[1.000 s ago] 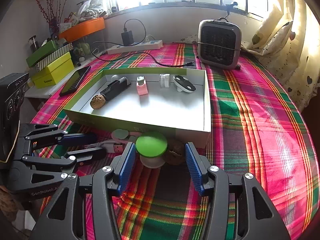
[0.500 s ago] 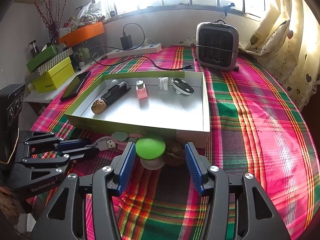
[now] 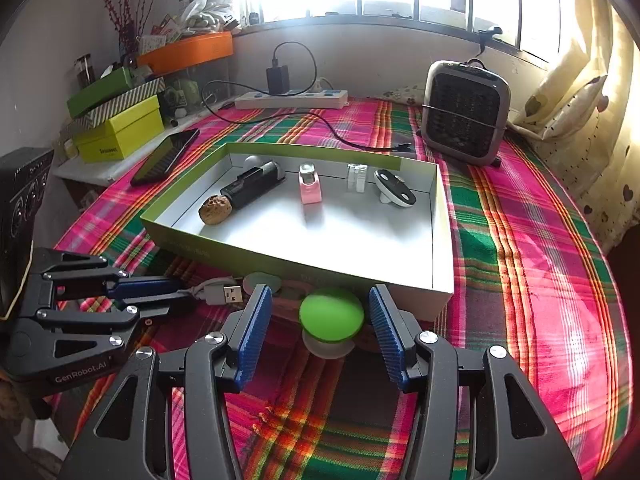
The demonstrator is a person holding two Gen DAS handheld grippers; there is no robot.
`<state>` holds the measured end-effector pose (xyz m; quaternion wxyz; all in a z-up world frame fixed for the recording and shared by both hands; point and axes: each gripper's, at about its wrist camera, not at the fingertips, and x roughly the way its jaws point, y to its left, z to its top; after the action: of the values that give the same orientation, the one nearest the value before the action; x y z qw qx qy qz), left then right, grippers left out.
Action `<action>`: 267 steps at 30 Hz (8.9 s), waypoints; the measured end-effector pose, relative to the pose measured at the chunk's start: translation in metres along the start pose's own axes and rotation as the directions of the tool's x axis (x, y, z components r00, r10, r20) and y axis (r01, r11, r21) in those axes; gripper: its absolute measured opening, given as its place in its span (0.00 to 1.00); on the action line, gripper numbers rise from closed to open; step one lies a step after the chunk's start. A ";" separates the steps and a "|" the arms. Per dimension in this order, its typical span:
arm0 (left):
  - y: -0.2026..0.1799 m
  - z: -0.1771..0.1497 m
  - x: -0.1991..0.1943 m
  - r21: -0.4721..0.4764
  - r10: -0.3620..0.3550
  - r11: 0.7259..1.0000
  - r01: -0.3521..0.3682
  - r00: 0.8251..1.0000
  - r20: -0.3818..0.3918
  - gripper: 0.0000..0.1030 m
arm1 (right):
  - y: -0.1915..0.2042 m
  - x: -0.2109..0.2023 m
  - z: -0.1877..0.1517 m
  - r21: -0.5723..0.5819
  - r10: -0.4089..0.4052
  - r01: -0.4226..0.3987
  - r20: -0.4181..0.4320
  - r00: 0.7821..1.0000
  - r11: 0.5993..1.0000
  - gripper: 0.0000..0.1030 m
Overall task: Organize objects
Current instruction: 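Close the right tool on the green-topped white knob, then lift the green knob with the right tool while the left tool moves toward the white USB cable, then close the left tool on the white USB cable, then carry the green knob and white cable over the white box with both tools, then open the right tool to release the green knob while the left tool releases the cable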
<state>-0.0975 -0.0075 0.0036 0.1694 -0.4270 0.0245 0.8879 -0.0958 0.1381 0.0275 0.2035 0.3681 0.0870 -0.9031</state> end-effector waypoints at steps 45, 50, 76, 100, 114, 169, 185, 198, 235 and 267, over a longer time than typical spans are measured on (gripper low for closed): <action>0.002 -0.003 -0.004 -0.006 0.000 1.000 0.000 1.000 -0.009 0.20 | 0.010 -0.024 -0.028 -0.074 -0.003 0.000 -0.037 0.999 0.997 0.34; -0.003 0.002 0.001 0.032 -0.009 0.999 0.009 1.000 -0.018 0.31 | 0.008 -0.025 -0.030 -0.051 0.015 -0.016 -0.032 0.999 0.999 0.34; -0.015 0.012 0.012 0.102 0.034 0.994 -0.032 0.999 -0.012 0.31 | 0.002 -0.006 -0.036 0.032 0.052 -0.050 -0.071 0.996 0.998 0.46; -0.017 0.011 0.011 0.091 0.024 0.996 -0.023 1.000 -0.008 0.16 | 0.005 -0.008 -0.037 0.016 0.038 -0.037 -0.067 0.997 0.999 0.34; -0.015 0.010 0.007 0.063 0.039 0.997 -0.038 0.999 -0.012 0.15 | 0.004 -0.010 -0.037 0.023 0.036 -0.035 -0.056 0.998 0.999 0.34; 0.010 0.072 0.002 -0.040 0.049 0.998 -0.047 0.997 0.061 0.15 | -0.035 0.017 0.048 0.037 0.015 -0.014 -0.012 1.000 0.999 0.34; 0.016 0.088 0.040 -0.059 0.057 0.997 -0.056 0.998 0.015 0.16 | -0.049 0.063 0.065 0.041 0.041 -0.038 -0.068 0.997 0.998 0.34; 0.020 0.090 0.057 -0.062 0.077 0.995 -0.078 0.997 -0.015 0.16 | -0.053 0.082 0.068 0.041 0.055 -0.052 -0.096 0.994 0.998 0.34; 0.020 0.090 0.062 -0.048 0.077 0.996 -0.078 0.997 -0.020 0.18 | -0.049 0.088 0.066 0.023 0.001 0.001 -0.099 0.995 1.000 0.36; 0.012 0.080 0.032 -0.056 0.114 0.992 -0.112 0.993 0.033 0.30 | -0.050 0.053 0.056 0.087 -0.004 0.006 -0.029 1.000 0.996 0.49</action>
<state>-0.1794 0.0055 0.0284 0.1075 -0.4135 0.0214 0.9039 -0.1870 0.1496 0.0311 0.1837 0.3895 0.0515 -0.9011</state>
